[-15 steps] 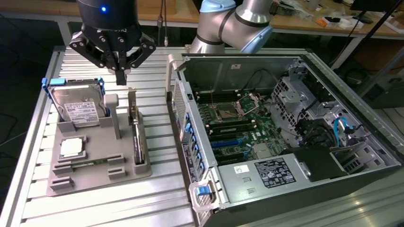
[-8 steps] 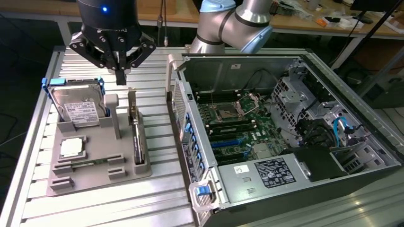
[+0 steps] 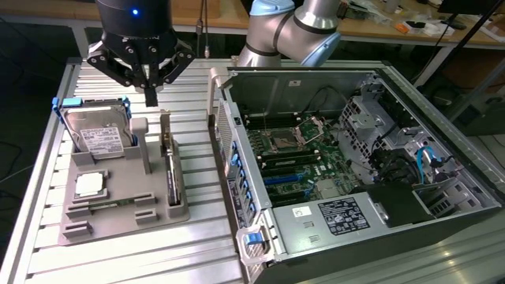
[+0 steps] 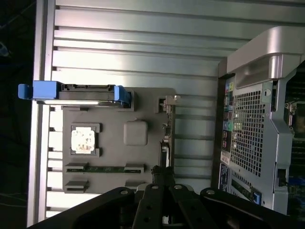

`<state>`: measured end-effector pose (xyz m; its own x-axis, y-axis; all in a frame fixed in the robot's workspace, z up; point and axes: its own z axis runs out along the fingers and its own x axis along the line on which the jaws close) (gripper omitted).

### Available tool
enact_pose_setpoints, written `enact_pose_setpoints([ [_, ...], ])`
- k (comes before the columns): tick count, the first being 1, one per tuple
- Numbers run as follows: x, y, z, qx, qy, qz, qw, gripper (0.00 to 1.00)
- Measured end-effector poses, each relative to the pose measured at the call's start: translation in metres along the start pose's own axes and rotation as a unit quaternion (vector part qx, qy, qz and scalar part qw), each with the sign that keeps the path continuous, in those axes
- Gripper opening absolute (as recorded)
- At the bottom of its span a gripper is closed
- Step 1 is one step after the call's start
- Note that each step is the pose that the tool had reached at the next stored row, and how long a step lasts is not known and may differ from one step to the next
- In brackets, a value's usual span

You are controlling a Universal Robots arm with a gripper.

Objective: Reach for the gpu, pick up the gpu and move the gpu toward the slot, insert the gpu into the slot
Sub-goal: 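Pick up the gpu and move the gpu toward the slot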

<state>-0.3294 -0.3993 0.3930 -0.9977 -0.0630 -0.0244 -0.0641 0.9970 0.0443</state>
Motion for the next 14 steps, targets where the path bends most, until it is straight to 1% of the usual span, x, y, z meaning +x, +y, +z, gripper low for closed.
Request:
enact_pose_setpoints([
  [6,0.0,0.0,0.0,0.0002,0.0,0.0,1.0,0.11],
  [7,0.0,0.0,0.0,0.0002,-0.0001,0.0,1.0,0.17],
  [8,0.0,0.0,0.0,0.0002,-0.0001,0.0,1.0,0.17],
  [10,0.0,0.0,0.0,0.0002,0.0,0.0,1.0,0.3],
  [11,0.0,0.0,0.0001,0.0002,-0.0001,0.0,1.0,0.3],
  [13,0.0001,-0.0001,0.0014,0.0001,-0.0003,0.0,1.0,0.42],
  [14,0.0001,-0.0001,0.0025,0.0001,0.0,0.0,1.0,0.42],
])
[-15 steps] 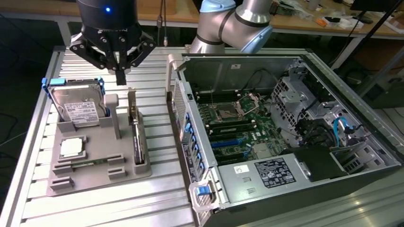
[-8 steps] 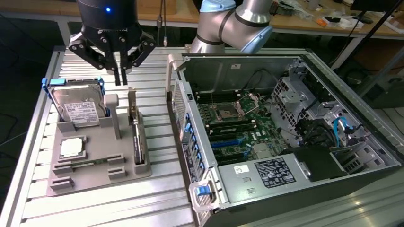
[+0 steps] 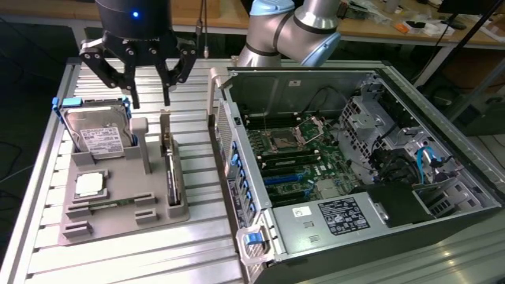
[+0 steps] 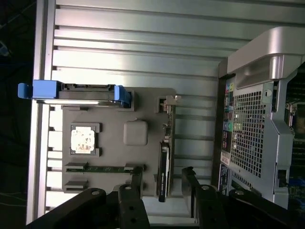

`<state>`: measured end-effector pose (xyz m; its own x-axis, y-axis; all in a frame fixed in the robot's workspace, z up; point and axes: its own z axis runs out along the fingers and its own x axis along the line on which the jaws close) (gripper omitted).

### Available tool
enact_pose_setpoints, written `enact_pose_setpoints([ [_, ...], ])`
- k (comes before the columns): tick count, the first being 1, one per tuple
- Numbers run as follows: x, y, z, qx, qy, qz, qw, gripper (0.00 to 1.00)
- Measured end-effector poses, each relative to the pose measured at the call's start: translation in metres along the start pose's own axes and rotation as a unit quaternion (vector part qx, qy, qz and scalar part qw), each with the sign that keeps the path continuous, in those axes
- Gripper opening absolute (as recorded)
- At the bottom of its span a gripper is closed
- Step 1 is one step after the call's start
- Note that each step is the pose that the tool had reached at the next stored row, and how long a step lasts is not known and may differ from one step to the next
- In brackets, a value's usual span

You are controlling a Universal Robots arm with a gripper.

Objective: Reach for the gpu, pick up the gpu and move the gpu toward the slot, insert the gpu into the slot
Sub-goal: 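Pick up the gpu and move the gpu toward the slot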

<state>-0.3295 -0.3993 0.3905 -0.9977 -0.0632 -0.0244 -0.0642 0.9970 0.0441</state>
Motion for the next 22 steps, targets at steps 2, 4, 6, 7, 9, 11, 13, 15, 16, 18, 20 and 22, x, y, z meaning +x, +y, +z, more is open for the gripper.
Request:
enact_pose_setpoints([
  [2,0.0,0.0,0.0018,0.0,0.0019,0.0,1.0,0.48],
  [4,0.0,-0.0002,0.0036,-0.0001,0.004,0.0,1.0,0.48],
  [6,0.0,-0.001,0.0065,0.0,0.0051,0.0,1.0,0.48],
  [7,0.0,-0.0015,0.0085,0.0,0.0052,0.0,1.0,0.48],
  [9,0.0,-0.0025,0.0119,0.0,0.0052,0.0,1.0,0.48],
  [11,0.0,-0.0038,0.0155,0.0,0.0052,0.0,1.0,0.48],
  [13,0.0,-0.0054,0.0193,0.0,0.0053,0.0,1.0,0.48],
  [15,-0.002,-0.0058,0.023,0.0,0.0053,0.0,1.0,0.48],
  [16,-0.005,-0.0061,0.0246,0.0001,0.0054,0.0,1.0,0.48],
  [18,-0.008,-0.0064,0.0274,0.0,0.0052,0.0,1.0,0.48],
  [20,-0.009,-0.0067,0.0312,-0.0001,0.0051,0.0,1.0,0.48],
  [22,-0.009,-0.0076,0.0351,0.0,0.0053,0.0,1.0,0.48],
])
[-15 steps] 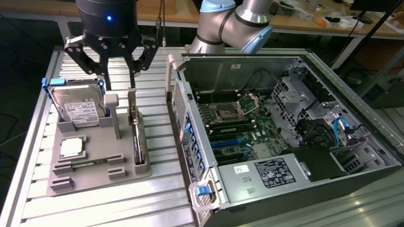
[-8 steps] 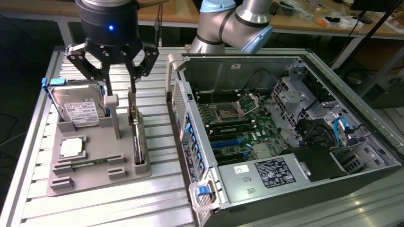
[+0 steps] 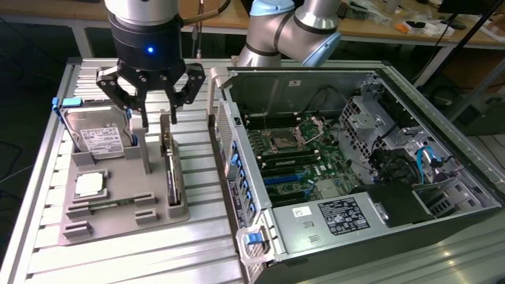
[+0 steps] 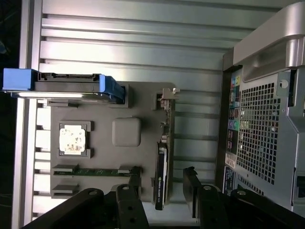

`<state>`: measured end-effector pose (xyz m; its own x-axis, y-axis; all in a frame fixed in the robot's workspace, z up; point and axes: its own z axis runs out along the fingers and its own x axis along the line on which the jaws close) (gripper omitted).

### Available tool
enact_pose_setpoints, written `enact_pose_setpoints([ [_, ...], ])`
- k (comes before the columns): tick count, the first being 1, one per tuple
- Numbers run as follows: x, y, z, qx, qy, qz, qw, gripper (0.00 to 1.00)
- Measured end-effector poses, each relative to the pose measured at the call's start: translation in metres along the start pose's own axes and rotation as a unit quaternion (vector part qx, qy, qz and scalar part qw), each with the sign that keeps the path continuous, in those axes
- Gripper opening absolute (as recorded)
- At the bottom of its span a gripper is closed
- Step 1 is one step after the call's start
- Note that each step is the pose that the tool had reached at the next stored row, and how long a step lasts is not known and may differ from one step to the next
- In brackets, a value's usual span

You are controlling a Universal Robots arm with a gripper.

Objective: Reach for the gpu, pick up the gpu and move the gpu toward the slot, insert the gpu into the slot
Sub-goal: 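Pick up the gpu and move the gpu toward the slot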

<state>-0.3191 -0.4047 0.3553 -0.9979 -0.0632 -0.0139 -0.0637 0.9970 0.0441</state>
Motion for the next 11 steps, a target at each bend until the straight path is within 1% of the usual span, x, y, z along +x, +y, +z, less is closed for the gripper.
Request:
enact_pose_setpoints([
  [11,0.001,-0.0071,0.0204,-0.0001,-0.0001,0.0,1.0,0.48],
])
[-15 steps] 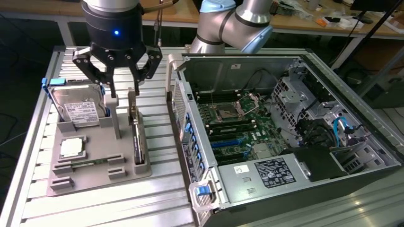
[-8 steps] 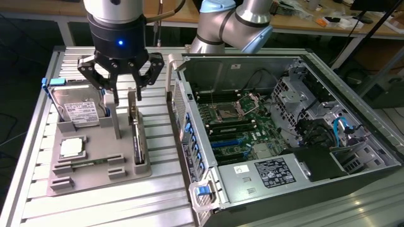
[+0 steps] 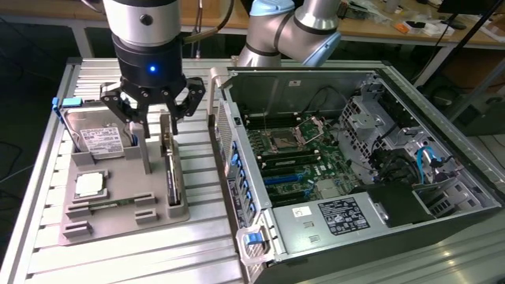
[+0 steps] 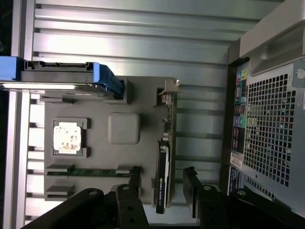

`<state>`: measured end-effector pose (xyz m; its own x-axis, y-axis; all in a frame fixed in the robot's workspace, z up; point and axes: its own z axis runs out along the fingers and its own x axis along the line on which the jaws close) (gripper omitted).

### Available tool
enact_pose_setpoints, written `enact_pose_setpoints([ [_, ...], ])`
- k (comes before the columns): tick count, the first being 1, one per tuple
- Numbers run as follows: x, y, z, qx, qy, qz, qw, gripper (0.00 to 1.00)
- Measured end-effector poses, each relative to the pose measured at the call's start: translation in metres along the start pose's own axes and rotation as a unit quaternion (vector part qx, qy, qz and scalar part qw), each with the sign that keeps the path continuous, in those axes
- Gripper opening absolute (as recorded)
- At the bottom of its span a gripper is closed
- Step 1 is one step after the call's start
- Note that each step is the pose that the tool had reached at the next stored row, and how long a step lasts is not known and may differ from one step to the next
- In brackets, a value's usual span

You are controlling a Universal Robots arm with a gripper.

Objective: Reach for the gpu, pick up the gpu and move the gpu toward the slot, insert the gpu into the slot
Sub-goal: 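Pick up the gpu and move the gpu toward the slot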

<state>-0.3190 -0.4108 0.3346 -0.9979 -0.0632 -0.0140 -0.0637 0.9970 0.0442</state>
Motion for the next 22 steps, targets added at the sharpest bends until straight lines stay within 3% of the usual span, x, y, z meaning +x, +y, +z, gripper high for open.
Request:
enact_pose_setpoints([
  [13,0.0,-0.0077,0.0247,0.0,0.0,0.0,1.0,0.48],
  [22,-0.005,-0.0103,0.0385,-0.0001,0.0,0.0,1.0,0.48],
])
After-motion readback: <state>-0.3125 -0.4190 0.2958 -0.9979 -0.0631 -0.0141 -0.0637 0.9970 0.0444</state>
